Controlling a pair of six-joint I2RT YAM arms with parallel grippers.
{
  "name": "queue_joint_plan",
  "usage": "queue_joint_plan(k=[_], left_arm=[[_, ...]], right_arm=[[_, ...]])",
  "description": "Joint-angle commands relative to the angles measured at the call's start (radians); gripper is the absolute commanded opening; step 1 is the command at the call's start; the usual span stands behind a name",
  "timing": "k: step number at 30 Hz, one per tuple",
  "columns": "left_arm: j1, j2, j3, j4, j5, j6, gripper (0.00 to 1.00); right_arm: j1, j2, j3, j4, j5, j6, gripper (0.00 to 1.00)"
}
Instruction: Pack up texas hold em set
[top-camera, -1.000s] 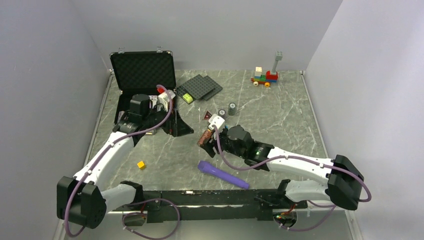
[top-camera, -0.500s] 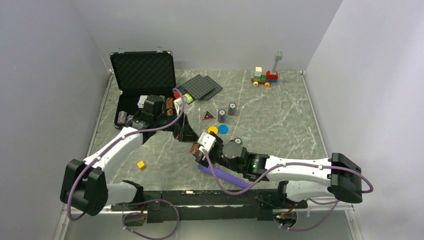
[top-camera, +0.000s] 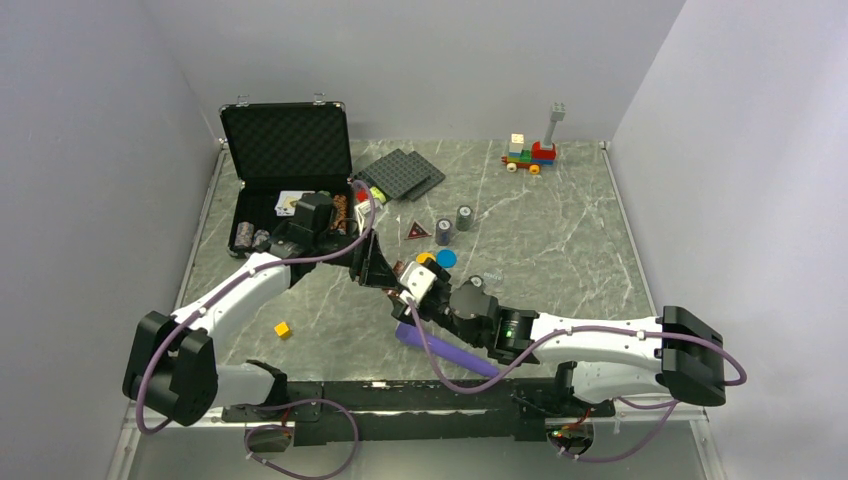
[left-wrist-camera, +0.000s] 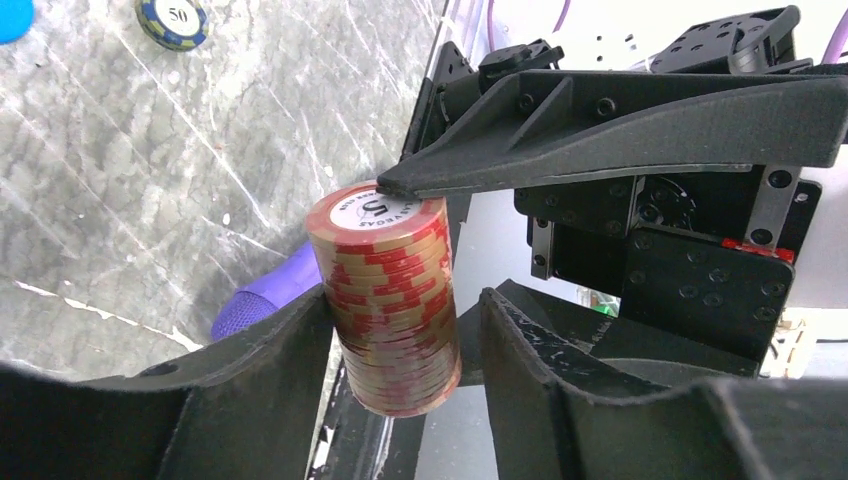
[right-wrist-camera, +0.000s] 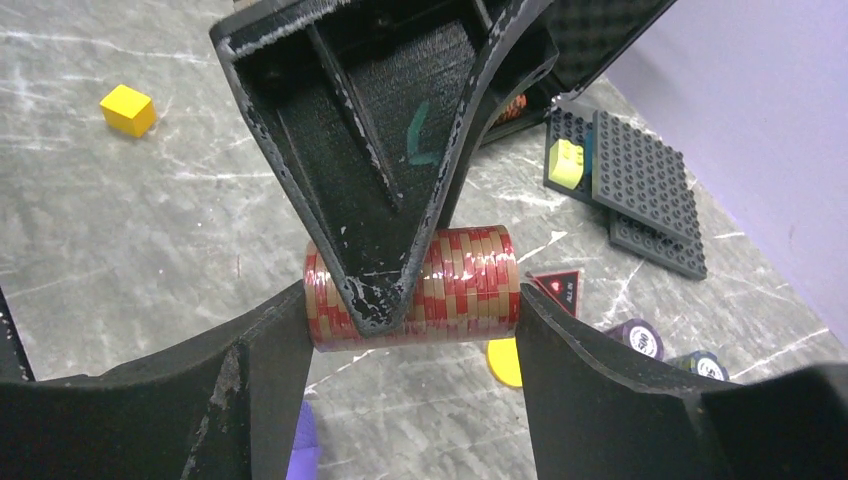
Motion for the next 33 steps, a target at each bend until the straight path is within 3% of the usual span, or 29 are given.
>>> queue_joint_plan(k=[1,5,9,10,11,14,16,17,25,29,33], left_arm=[[-0.011,0.005,0.024,0.024,0.047,0.004,0.56],[-0.014,0.010,0.025,0.023,0.050,0.003,0.42],[-0.015,0.015,0.027,0.018,0.041,0.007,0.05],[-0.015,0.014,0.030,0.004,0.028,0.018,0.00],[-0.015,0.011,0.036,-0.014,0.008,0.032,0.00],[-0.013,-0.008,0.058,-0.076,-0.073,0.089,0.00],[-0.005,-0.026,0.066,-0.100,-0.123,0.115,0.00],[0.003,-0.035,0.067,-0.104,-0.149,0.121,0.00],[0.183,-0.097,0.086,-0.163,-0.388,0.173,0.00],[0.234,-0.135,0.130,-0.240,-0.641,0.250,0.00],[0.287,-0.110,0.198,-0.289,-0.816,0.304,0.00]], right_arm=[[0.006,-0.036,0.001,0.184,0.027,-0.019,0.00],[0.008,-0.035,-0.008,0.192,0.027,-0.010,0.00],[0.008,-0.028,-0.009,0.190,0.034,-0.001,0.00],[0.009,-0.027,-0.009,0.193,0.040,0.002,0.00],[0.008,-0.025,-0.011,0.196,0.044,0.009,0.09],[0.008,-0.026,-0.030,0.230,0.057,0.023,0.64],[0.008,-0.026,-0.042,0.252,0.054,0.037,0.90],[0.007,-0.027,-0.042,0.248,0.054,0.044,0.98],[-0.020,-0.062,-0.111,0.328,0.052,0.099,1.00],[-0.215,-0.041,-0.108,0.366,-0.085,0.260,1.00],[-0.380,0.086,-0.006,0.410,-0.254,0.410,1.00]])
